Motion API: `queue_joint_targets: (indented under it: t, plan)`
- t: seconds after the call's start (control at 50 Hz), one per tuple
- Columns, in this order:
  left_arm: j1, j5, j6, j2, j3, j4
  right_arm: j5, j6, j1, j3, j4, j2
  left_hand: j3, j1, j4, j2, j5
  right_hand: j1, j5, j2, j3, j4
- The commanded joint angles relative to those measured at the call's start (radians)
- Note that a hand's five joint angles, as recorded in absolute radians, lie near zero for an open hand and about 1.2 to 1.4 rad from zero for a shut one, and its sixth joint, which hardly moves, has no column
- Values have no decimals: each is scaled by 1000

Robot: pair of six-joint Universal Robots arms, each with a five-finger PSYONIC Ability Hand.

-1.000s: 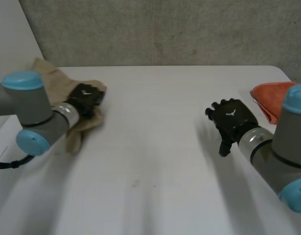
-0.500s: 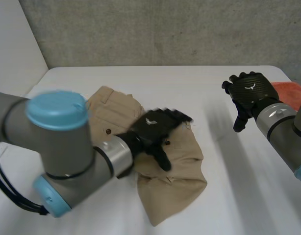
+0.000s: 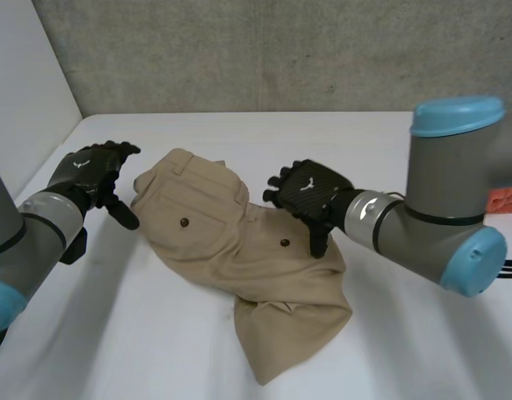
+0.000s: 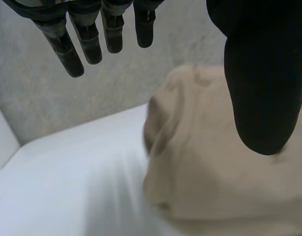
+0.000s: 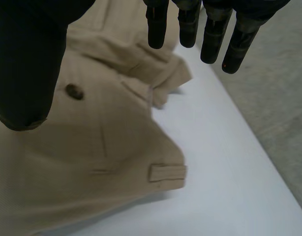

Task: Fold the laundry.

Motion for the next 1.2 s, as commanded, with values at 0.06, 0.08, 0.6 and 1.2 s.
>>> queue_joint_targets:
  t: [0.06, 0.08, 0.6, 1.2]
  plan:
    - [51, 3, 10, -268, 186, 3, 126, -79, 29, -54, 13, 48, 35, 57, 44, 41, 23, -29, -73, -47, -37, -62]
    - [51, 1, 10, -292, 205, 2, 135, -73, 32, -59, 2, 48, 50, 72, 58, 55, 38, -29, -73, -47, -37, -62]
    - [2, 67, 0, -412, 305, -2, 287, 171, 69, -392, 186, 265, 1177, 1198, 1185, 1182, 1164, -29, -73, -47, -37, -62]
    - [-473, 17, 52, -70, 302, 41, 384, 283, -117, -140, -4, -82, 1146, 1167, 1154, 1151, 1133, -29, -73, -47, -37, -62]
